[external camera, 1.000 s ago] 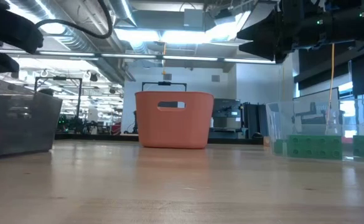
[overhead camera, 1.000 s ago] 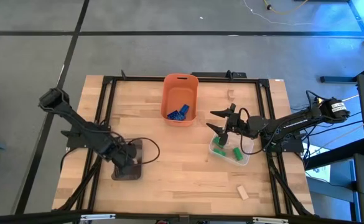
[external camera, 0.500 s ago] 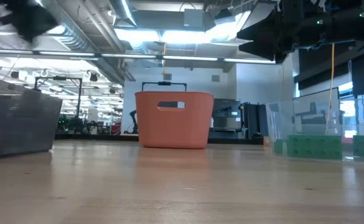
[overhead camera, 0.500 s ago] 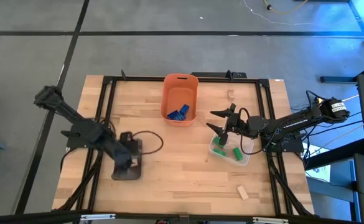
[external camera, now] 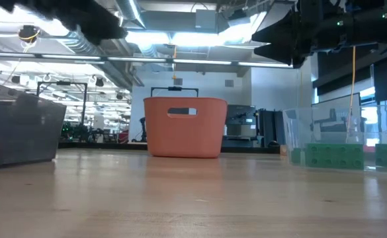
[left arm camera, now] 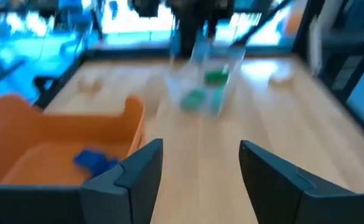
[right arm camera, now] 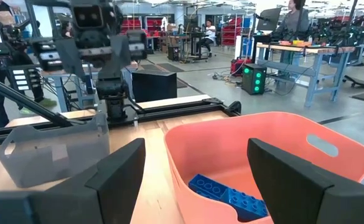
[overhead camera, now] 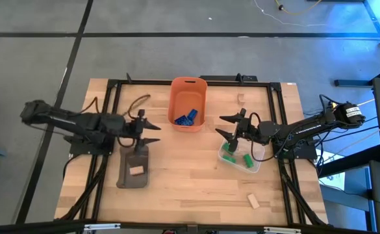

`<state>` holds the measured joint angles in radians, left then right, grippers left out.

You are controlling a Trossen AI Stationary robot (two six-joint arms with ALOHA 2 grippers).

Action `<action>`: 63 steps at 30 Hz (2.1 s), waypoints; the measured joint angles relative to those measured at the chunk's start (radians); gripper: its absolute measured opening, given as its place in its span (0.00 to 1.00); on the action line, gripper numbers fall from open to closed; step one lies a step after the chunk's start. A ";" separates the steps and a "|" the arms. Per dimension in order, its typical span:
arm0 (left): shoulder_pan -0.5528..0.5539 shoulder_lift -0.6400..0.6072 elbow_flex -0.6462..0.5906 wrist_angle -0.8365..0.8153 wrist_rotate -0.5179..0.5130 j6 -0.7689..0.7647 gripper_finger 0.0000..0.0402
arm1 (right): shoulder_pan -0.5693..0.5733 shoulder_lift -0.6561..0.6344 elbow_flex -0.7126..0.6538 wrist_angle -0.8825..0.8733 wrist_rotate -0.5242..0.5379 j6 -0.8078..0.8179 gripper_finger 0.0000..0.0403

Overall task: Sort & place blocks by color
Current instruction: Put the top brown block into the black bin

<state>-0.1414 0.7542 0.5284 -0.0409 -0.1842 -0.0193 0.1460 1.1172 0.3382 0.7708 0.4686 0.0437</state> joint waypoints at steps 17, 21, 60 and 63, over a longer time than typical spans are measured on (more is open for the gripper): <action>0.040 -0.008 -0.273 0.506 0.041 -0.025 0.50 | 0.000 0.000 0.000 -0.005 0.000 0.000 0.71; 0.040 -0.008 -0.270 0.506 0.049 -0.023 0.50 | 0.000 0.000 0.000 -0.005 0.000 -0.004 0.71; 0.040 -0.009 -0.270 0.506 -0.040 -0.050 0.50 | -0.526 0.177 0.043 -0.747 0.299 0.827 0.71; 0.040 -0.009 -0.270 0.506 -0.040 -0.050 0.50 | -0.557 0.256 0.096 -0.795 0.320 0.824 0.71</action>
<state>-0.1013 0.7456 0.2588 0.4648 -0.2237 -0.0694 -0.4112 1.3731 0.4339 -0.0242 0.7887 0.8675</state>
